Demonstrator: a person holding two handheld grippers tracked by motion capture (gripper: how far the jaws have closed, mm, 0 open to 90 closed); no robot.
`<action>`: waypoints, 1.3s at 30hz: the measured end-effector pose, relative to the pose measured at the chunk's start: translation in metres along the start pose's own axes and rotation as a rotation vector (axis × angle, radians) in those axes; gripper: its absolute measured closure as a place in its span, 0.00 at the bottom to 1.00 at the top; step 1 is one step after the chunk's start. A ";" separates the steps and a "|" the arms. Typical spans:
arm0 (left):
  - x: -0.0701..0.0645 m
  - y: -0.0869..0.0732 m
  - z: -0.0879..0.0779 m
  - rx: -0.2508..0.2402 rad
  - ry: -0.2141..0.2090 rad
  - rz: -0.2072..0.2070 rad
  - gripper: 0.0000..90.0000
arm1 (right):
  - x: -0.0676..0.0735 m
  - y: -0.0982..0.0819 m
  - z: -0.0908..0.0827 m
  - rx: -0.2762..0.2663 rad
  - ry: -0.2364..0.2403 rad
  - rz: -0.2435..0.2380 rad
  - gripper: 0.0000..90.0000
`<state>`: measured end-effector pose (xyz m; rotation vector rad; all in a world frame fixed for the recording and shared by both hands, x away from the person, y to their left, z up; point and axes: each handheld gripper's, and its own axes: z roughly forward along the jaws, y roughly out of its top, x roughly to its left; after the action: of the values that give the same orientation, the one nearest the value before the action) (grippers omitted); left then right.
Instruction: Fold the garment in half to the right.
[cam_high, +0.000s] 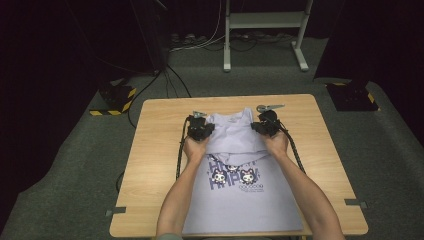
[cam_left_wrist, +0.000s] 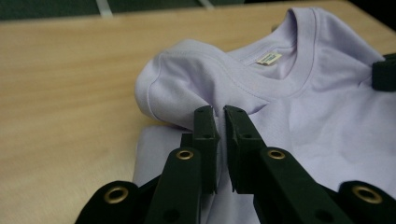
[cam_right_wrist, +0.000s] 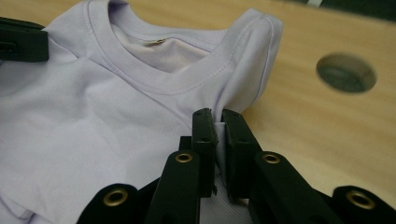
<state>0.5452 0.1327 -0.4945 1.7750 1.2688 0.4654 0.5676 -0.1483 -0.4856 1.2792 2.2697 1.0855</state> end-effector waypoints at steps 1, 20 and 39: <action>-0.001 0.007 -0.006 -0.039 -0.007 0.002 0.93 | 0.000 0.004 -0.001 -0.024 -0.006 -0.001 0.94; -0.072 -0.106 -0.108 0.029 -0.099 0.428 0.92 | 0.083 -0.127 -0.094 -0.176 -0.069 -0.450 0.94; -0.038 -0.090 -0.043 0.082 -0.016 0.230 0.92 | 0.052 -0.108 -0.030 -0.079 -0.060 -0.408 0.92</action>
<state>0.4480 0.1259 -0.5384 2.0009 1.0912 0.5334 0.4576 -0.1523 -0.5421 0.7586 2.2798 0.9606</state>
